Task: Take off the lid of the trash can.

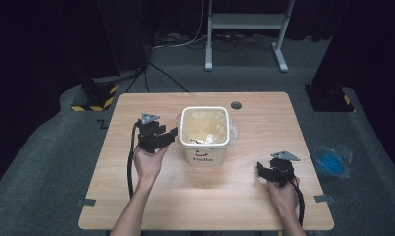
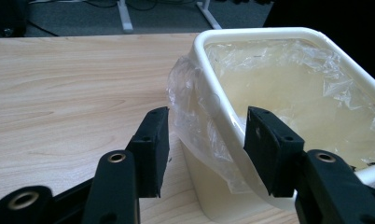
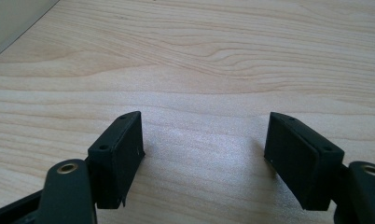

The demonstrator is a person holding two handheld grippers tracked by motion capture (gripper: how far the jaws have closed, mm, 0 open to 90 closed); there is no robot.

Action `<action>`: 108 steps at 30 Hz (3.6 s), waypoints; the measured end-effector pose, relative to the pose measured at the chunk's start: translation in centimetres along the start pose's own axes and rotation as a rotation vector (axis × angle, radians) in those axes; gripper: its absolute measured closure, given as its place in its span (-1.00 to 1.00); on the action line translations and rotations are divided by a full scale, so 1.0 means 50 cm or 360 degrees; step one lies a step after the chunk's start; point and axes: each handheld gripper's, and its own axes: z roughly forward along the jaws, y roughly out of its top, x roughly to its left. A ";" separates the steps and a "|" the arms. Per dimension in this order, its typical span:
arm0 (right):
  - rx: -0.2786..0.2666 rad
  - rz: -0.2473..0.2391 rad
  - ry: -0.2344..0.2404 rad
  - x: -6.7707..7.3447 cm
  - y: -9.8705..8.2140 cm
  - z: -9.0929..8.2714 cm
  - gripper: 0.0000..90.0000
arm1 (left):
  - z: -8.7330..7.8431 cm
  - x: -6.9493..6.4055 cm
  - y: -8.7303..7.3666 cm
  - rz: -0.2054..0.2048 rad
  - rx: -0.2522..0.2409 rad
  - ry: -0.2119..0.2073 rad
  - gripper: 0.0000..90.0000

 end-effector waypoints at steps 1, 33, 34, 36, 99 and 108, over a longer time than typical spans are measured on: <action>0.0000 0.0000 0.0000 0.000 0.000 0.000 -0.38 | 0.001 -0.001 0.001 0.0005 0.0005 -0.0003 0.11; 0.0004 0.0000 0.0000 0.001 0.000 -0.001 -0.38 | 0.060 -0.038 0.024 0.0036 0.0092 0.0040 0.15; 0.0004 0.0000 0.0000 0.001 0.000 -0.001 -0.38 | 0.063 -0.039 0.023 0.0036 0.0099 0.0047 0.16; 0.0004 0.0000 0.0000 0.001 0.000 -0.001 -0.38 | 0.064 -0.039 0.023 0.0035 0.0103 0.0048 0.16; 0.0004 -0.0004 0.0003 0.002 0.000 -0.001 -0.38 | 0.092 -0.066 0.031 0.0105 0.0166 0.0199 0.55; 0.0003 -0.0004 0.0002 0.002 0.000 -0.001 -0.38 | 0.090 -0.066 0.032 0.0099 0.0160 0.0205 0.57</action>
